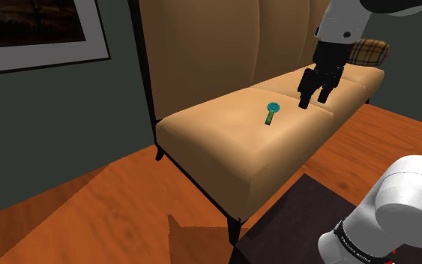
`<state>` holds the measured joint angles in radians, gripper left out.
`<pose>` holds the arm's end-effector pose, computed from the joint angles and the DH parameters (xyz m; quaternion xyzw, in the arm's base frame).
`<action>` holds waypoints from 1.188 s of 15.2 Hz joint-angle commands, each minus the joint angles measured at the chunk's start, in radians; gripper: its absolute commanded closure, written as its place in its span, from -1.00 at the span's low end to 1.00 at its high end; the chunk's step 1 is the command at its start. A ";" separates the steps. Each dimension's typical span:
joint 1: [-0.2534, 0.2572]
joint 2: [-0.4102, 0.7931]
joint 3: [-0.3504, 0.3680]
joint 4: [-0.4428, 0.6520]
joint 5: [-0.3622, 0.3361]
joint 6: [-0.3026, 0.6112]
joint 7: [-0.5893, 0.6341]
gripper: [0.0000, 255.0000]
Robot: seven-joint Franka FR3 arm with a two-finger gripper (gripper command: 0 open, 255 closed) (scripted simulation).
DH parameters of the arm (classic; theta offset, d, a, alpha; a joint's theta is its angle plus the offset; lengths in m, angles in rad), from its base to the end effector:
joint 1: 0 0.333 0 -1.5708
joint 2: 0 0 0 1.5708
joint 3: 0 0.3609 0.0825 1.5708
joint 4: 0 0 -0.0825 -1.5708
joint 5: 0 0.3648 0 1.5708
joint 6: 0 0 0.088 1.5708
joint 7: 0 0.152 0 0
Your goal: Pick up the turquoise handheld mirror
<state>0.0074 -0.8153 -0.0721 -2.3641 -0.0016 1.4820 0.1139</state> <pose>0.2340 -0.0227 0.5728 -0.9961 0.0770 0.0349 0.0242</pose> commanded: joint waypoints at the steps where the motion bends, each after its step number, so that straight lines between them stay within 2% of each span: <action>1: 0.000 0.000 0.000 0.000 0.000 0.000 0.000 -1.00; 9: -0.065 0.232 -0.027 0.010 -0.054 0.232 0.072 -1.00; 18: -0.132 0.523 -0.072 0.110 -0.104 0.437 0.159 -1.00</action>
<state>-0.1162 -0.3313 -0.1363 -2.2777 -0.1000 1.9013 0.2662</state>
